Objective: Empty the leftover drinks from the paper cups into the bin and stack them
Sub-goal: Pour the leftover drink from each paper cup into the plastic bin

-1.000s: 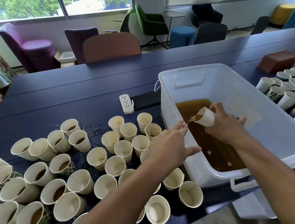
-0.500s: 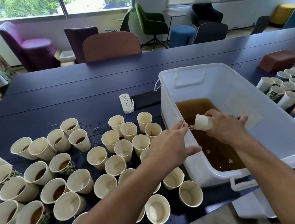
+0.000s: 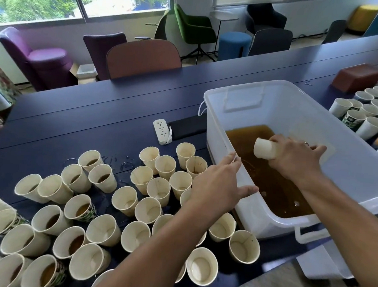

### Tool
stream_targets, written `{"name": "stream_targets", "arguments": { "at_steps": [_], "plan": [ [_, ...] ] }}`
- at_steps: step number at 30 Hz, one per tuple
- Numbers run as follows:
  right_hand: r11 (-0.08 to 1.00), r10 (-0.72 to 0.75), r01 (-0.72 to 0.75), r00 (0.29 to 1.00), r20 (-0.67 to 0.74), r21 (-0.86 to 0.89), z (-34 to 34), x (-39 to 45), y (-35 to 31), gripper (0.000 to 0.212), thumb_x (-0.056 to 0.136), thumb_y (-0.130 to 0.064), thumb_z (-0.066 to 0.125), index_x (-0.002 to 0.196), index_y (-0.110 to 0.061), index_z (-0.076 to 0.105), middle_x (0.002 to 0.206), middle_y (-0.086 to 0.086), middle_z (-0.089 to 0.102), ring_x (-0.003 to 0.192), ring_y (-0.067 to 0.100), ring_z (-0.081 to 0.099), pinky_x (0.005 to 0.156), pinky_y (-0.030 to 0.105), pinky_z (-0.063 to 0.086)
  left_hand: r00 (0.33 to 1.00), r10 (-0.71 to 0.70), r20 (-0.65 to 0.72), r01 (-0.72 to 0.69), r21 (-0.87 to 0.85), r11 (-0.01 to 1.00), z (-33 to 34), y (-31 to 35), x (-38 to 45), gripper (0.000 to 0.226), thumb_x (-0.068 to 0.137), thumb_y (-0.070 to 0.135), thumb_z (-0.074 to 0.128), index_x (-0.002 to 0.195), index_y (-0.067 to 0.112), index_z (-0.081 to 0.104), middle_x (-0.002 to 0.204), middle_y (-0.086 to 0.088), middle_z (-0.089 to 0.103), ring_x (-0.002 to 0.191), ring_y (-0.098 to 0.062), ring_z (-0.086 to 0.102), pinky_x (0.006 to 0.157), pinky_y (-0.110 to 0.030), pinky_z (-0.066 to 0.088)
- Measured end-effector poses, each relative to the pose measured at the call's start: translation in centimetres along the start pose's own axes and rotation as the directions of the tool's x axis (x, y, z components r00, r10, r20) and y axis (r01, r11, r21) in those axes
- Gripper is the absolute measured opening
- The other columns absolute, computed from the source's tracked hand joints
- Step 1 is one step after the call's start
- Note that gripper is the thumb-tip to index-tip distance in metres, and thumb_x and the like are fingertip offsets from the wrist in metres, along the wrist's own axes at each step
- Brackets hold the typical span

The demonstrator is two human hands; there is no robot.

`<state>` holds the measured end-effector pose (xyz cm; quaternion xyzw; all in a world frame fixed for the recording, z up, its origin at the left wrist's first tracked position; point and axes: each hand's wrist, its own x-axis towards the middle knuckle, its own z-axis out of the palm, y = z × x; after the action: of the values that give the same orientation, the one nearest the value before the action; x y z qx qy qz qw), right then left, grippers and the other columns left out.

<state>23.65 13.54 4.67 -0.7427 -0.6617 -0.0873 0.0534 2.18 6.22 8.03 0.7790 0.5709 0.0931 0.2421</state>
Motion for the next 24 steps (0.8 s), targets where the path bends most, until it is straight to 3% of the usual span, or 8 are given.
{"name": "stream_targets", "arguments": {
  "at_steps": [2,5,8,12,15,18,21,24],
  "plan": [
    [1.0,0.003,-0.003,1.0,0.016,0.004,-0.2,0.0,-0.2,0.049,0.073,-0.033,0.078,0.116,-0.033,0.055,0.098,0.0,0.059,0.089,0.028,0.059,0.079,0.043,0.025,1.0,0.002,-0.005,-0.002,-0.01,1.0,0.0,0.0,0.0,0.085,0.09,0.065,0.06,0.16,0.031,0.026,0.167,0.021,0.011,0.146,-0.018,0.036,0.103,-0.047,0.049],
    [0.999,0.013,-0.007,0.988,0.153,-0.041,-0.1,-0.2,-0.3,0.051,0.073,-0.035,0.078,0.118,-0.034,0.054,0.096,-0.003,0.055,0.088,0.025,0.057,0.08,0.042,0.024,1.0,0.007,-0.011,-0.007,-0.03,1.0,0.1,-0.2,0.0,0.085,0.09,0.064,0.061,0.16,0.03,0.026,0.167,0.021,0.012,0.147,-0.018,0.035,0.106,-0.047,0.047],
    [0.997,0.039,-0.045,0.995,0.092,0.065,-0.6,-0.4,-0.3,0.051,0.074,-0.036,0.078,0.119,-0.032,0.054,0.094,-0.003,0.056,0.09,0.028,0.059,0.081,0.043,0.025,1.0,0.008,-0.02,-0.01,-0.073,0.997,0.1,-0.2,-0.1,0.085,0.09,0.064,0.062,0.159,0.03,0.027,0.167,0.021,0.013,0.148,-0.017,0.033,0.109,-0.047,0.045],
    [0.939,0.056,-0.032,0.997,-0.061,0.343,-2.8,-0.7,-1.7,0.061,0.075,-0.041,0.081,0.126,-0.024,0.052,0.115,0.008,0.064,0.107,0.035,0.056,0.082,0.044,0.024,1.0,0.02,0.0,-0.019,-0.201,0.979,-0.2,-1.1,0.1,0.085,0.089,0.054,0.07,0.159,0.029,0.029,0.165,0.016,0.024,0.147,-0.018,0.035,0.114,-0.047,0.04],
    [0.827,0.054,0.035,0.989,-0.141,0.56,-6.0,-1.6,-3.5,0.064,0.078,-0.041,0.081,0.13,-0.022,0.05,0.127,0.007,0.059,0.119,0.033,0.049,0.091,0.049,0.03,0.999,-0.042,-0.03,0.026,-0.407,0.913,-1.3,-2.5,-0.1,0.09,0.087,0.044,0.077,0.159,0.031,0.025,0.146,0.007,0.054,0.126,-0.017,0.056,0.105,-0.04,0.048],
    [0.685,0.019,0.111,0.985,-0.17,0.72,-9.0,-3.0,-6.5,0.064,0.079,-0.041,0.08,0.133,-0.024,0.051,0.131,0.006,0.053,0.119,0.025,0.048,0.096,0.049,0.044,0.983,-0.105,-0.15,0.009,-0.536,0.844,-2.8,-3.8,-1.3,0.09,0.086,0.037,0.08,0.157,0.035,0.024,0.126,0.012,0.063,0.105,-0.011,0.064,0.09,-0.034,0.056],
    [0.587,-0.066,0.128,0.992,-0.111,0.799,-10.6,-4.6,-10.4,0.069,0.078,-0.047,0.078,0.136,-0.026,0.047,0.133,0.003,0.051,0.107,0.014,0.051,0.077,0.022,0.048,0.945,-0.152,-0.291,-0.048,-0.581,0.812,-3.7,-5.2,-3.1,0.087,0.084,0.039,0.08,0.155,0.034,0.029,0.131,0.014,0.059,0.106,-0.008,0.064,0.09,-0.031,0.055],
    [0.417,-0.194,0.11,0.98,-0.029,0.902,-10.5,-6.4,-14.3,0.063,0.075,-0.051,0.077,0.129,-0.032,0.049,0.118,-0.012,0.057,0.099,0.002,0.056,0.072,0.017,0.049,0.9,-0.236,-0.366,-0.067,-0.651,0.756,-3.4,-7.1,-5.4,0.085,0.081,0.041,0.083,0.149,0.037,0.03,0.132,0.019,0.056,0.107,0.002,0.061,0.088,-0.022,0.054]
  ]
}}
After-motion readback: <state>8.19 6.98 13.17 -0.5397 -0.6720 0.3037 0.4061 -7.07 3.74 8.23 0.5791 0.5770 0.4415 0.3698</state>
